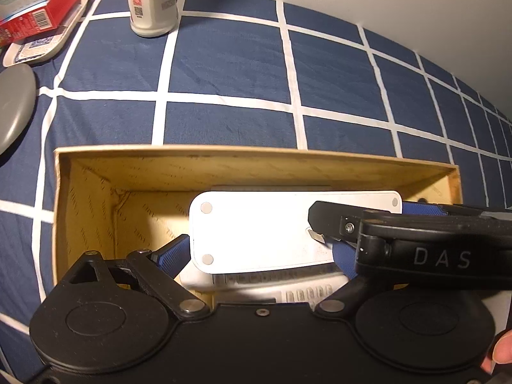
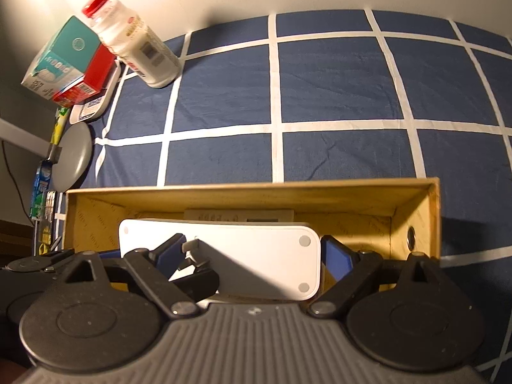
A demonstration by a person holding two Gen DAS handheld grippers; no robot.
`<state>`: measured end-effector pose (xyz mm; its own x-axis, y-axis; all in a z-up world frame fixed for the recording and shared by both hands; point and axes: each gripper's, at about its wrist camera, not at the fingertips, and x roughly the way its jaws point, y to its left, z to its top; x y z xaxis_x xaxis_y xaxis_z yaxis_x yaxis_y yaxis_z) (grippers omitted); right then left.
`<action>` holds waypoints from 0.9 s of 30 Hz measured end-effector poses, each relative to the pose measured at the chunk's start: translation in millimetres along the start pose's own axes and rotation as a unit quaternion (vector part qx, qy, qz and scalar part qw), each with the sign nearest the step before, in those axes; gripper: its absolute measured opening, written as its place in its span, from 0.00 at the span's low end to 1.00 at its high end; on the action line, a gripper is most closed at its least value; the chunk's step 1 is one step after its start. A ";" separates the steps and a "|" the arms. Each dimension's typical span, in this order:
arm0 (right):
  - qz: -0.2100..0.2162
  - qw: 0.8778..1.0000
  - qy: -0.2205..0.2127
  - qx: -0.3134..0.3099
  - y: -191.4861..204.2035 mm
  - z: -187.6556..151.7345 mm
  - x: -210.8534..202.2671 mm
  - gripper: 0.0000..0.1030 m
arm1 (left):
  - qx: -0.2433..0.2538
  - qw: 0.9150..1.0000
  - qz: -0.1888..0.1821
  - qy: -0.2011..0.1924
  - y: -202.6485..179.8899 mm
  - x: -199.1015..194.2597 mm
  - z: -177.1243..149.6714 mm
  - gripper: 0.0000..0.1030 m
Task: Organize objects
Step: 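Lower the power strip into the box and open the right tool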
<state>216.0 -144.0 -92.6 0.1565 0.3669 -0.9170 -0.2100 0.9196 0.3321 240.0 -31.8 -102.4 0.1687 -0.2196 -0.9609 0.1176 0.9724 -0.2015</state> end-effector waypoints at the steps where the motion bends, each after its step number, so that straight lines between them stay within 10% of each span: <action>1: 0.000 1.000 0.002 0.003 -1.5 1.6 3.5 0.87 | 0.001 1.000 0.001 0.002 0.8 3.2 2.0 0.91; 27: -0.016 1.000 0.002 0.015 -9.9 12.8 26.9 0.87 | 0.007 1.000 0.009 -0.005 5.5 16.4 12.6 0.91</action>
<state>234.7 -141.4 -117.7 0.1597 0.3363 -0.9281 -0.1755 0.9349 0.3086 255.8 -31.0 -116.9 0.1810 -0.2035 -0.9622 0.1289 0.9748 -0.1819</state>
